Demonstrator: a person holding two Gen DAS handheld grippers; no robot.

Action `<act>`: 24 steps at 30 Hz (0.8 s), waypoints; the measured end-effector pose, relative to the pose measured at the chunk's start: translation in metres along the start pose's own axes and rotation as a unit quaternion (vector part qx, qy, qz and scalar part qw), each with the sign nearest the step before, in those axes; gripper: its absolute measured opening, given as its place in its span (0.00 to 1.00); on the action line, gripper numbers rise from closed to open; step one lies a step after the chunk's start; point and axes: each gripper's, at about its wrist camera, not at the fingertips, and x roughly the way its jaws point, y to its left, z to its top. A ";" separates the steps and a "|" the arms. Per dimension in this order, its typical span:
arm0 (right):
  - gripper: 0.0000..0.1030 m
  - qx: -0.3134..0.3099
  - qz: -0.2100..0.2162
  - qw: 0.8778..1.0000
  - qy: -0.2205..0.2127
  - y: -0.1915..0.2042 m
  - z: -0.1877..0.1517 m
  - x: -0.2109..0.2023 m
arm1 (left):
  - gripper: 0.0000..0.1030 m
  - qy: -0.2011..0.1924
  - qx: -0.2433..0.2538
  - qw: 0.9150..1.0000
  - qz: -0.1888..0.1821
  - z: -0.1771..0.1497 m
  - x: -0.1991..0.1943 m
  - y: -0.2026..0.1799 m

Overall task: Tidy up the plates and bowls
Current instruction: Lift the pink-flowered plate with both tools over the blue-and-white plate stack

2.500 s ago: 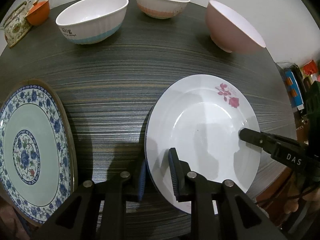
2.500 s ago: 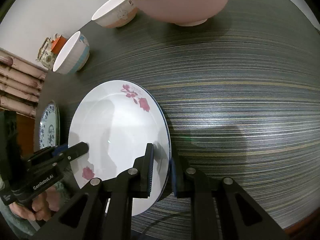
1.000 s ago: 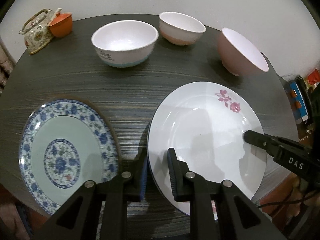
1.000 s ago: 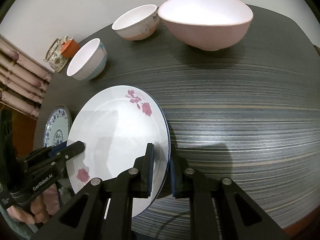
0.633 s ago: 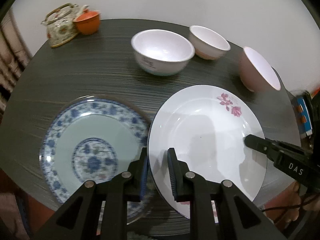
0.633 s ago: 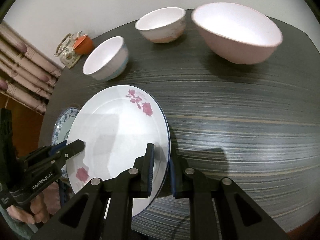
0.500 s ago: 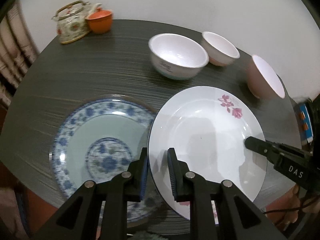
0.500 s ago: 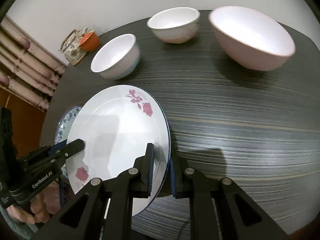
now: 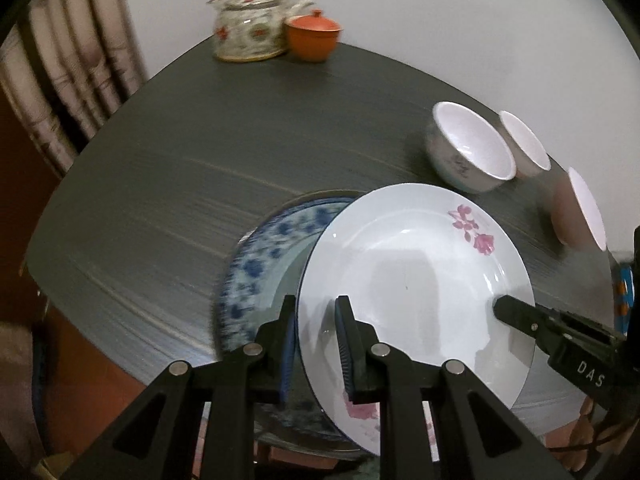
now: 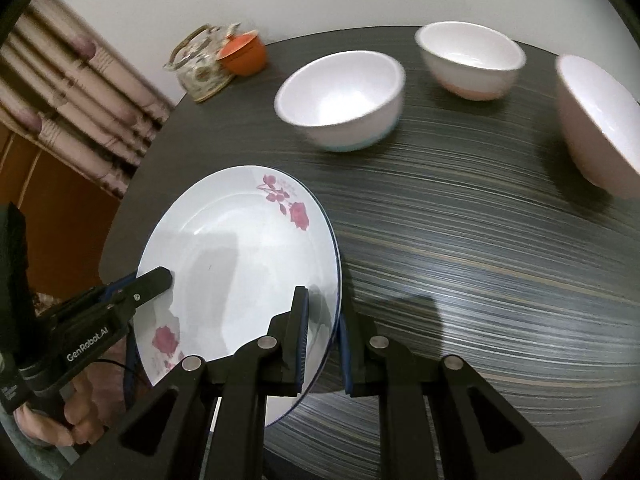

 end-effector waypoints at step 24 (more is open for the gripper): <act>0.14 -0.040 0.003 0.998 0.043 0.051 -0.005 0.054 | 0.18 0.018 -0.043 0.999 0.017 0.001 0.023 0.036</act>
